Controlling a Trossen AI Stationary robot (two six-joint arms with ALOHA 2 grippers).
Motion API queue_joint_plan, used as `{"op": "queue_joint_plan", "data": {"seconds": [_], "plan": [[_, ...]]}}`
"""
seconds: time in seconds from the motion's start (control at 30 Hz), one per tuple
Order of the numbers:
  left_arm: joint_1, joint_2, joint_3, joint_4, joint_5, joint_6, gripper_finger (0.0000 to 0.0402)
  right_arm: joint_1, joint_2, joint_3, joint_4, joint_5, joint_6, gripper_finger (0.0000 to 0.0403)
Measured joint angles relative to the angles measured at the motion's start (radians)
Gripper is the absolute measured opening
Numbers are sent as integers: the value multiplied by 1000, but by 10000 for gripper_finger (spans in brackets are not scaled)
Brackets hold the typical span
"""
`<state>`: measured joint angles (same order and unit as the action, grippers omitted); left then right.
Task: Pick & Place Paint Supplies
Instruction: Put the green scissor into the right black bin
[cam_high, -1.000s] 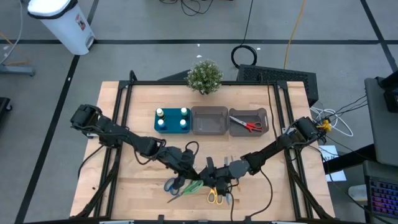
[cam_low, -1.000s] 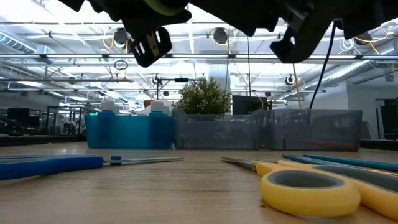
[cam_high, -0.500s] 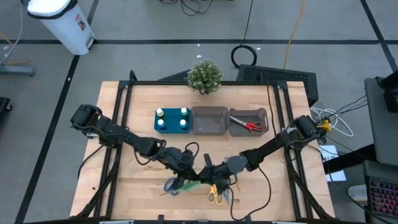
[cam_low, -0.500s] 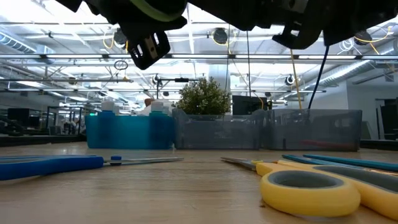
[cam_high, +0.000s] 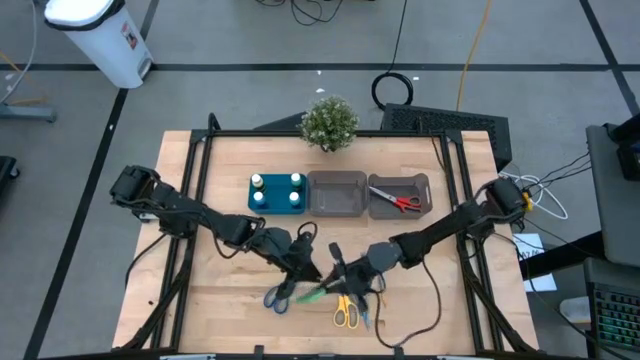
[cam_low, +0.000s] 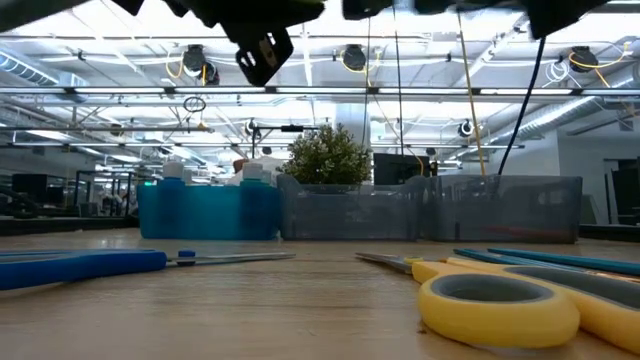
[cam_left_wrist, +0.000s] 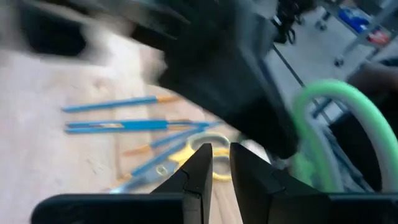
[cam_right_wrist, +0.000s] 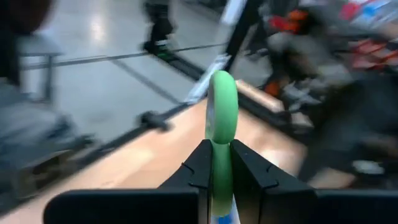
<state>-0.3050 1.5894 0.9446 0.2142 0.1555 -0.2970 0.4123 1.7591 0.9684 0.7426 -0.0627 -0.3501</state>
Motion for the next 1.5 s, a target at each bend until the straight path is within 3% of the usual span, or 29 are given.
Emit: {"op": "queue_joint_plan", "data": {"seconds": [0.17,0.3,0.43,0.6,0.87,1.03,1.33,1.5], "plan": [[-2,1,1,-11,-26,-23,60,13,-55,0,-69,-1,26,21],[-2,2,1,-16,-109,-23,61,23,-65,-1,-86,20,15,21],[5,2,0,-22,-195,-53,61,29,-133,-1,-193,113,62,21],[9,3,-1,-51,-200,-70,61,66,-252,-35,-343,298,78,21],[11,4,-1,-55,-199,-71,61,176,-532,-223,-377,664,125,21],[14,4,-1,-55,-224,-71,61,231,-715,-375,-325,871,165,21],[10,5,-2,-59,-250,-72,61,273,-971,-621,-61,1046,128,20],[10,5,-3,-62,-253,-72,61,307,-1022,-679,16,1409,132,20]]}}
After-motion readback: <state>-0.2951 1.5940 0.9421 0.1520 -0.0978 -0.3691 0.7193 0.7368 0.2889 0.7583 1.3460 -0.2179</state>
